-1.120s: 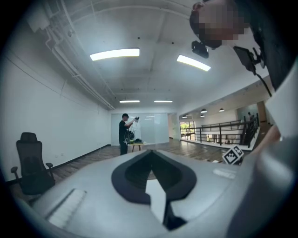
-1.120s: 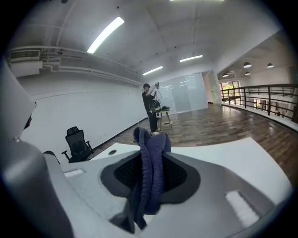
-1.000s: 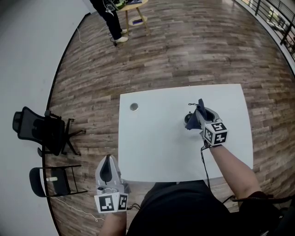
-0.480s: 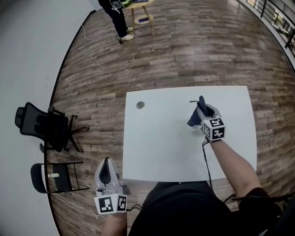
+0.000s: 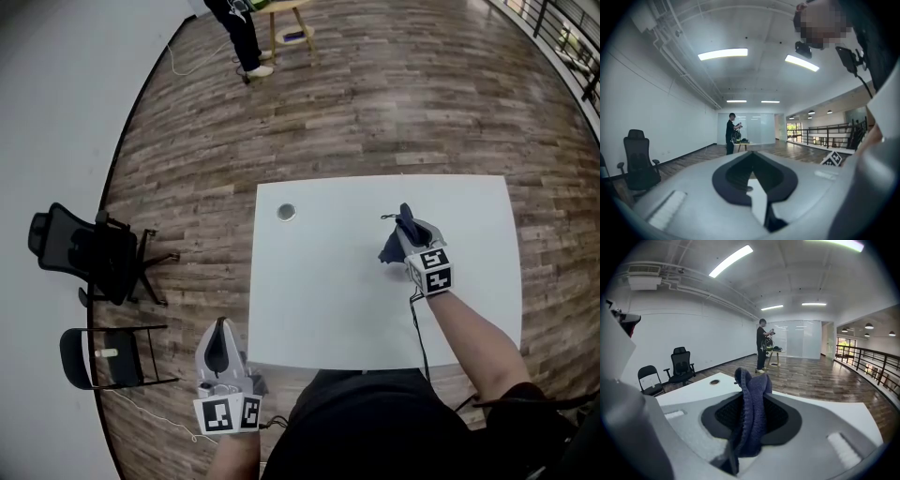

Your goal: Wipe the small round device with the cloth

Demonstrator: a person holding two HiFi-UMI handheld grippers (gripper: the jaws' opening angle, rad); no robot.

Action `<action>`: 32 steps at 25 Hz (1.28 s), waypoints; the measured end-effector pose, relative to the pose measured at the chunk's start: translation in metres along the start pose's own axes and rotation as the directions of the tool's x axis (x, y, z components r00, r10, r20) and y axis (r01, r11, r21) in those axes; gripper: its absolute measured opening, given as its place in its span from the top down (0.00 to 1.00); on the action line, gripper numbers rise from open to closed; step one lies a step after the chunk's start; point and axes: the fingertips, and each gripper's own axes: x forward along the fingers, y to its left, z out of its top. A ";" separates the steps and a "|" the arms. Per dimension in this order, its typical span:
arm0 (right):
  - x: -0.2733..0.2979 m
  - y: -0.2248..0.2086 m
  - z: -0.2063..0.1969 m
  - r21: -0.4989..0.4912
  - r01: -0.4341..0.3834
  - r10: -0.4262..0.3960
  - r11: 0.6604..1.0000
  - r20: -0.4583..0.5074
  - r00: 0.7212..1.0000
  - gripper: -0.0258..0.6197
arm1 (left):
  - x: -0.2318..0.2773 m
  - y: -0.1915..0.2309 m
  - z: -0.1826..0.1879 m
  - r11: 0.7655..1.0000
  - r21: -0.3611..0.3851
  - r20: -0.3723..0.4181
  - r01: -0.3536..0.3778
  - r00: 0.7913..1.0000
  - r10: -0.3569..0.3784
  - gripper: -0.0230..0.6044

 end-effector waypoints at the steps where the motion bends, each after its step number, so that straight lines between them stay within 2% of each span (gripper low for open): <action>1: 0.001 0.003 0.001 -0.016 -0.007 0.007 1.000 -0.002 1.000 0.80 | 0.001 0.000 0.000 1.000 -0.003 -0.001 0.001 1.000 -0.001 0.95; 5: 0.002 0.017 -0.001 -0.068 -0.035 0.034 0.997 -0.010 0.999 0.80 | 0.003 0.000 -0.002 1.000 -0.011 -0.003 0.011 1.000 -0.011 0.95; 8: 0.004 0.018 -0.012 -0.074 -0.023 0.022 0.997 -0.010 1.000 0.80 | 0.012 0.002 -0.009 0.999 -0.024 0.002 0.037 0.999 -0.037 0.95; 12: 0.031 0.047 -0.003 -0.073 -0.079 0.080 0.994 0.009 0.997 0.80 | 0.014 0.028 -0.013 1.000 -0.023 -0.008 -0.016 1.000 0.016 0.95; 15: 0.022 0.063 -0.005 -0.095 -0.110 0.110 0.989 -0.013 0.994 0.80 | 0.011 0.033 -0.013 0.999 -0.018 -0.013 -0.033 0.999 0.033 0.95; 25: 0.010 0.079 -0.021 -0.094 -0.131 0.130 0.987 -0.018 0.991 0.80 | 0.006 0.017 -0.007 1.000 -0.007 -0.005 0.016 1.000 -0.016 0.95; 29: 0.002 0.084 -0.044 -0.088 -0.145 0.138 0.985 -0.083 0.987 0.80 | 0.004 0.012 -0.005 1.000 -0.002 -0.003 0.031 1.000 -0.031 0.95; 32: -0.007 0.079 -0.076 -0.020 -0.131 0.127 0.991 -0.140 0.982 0.80 | 0.003 0.009 -0.004 0.999 0.003 -0.005 0.044 0.999 -0.044 0.95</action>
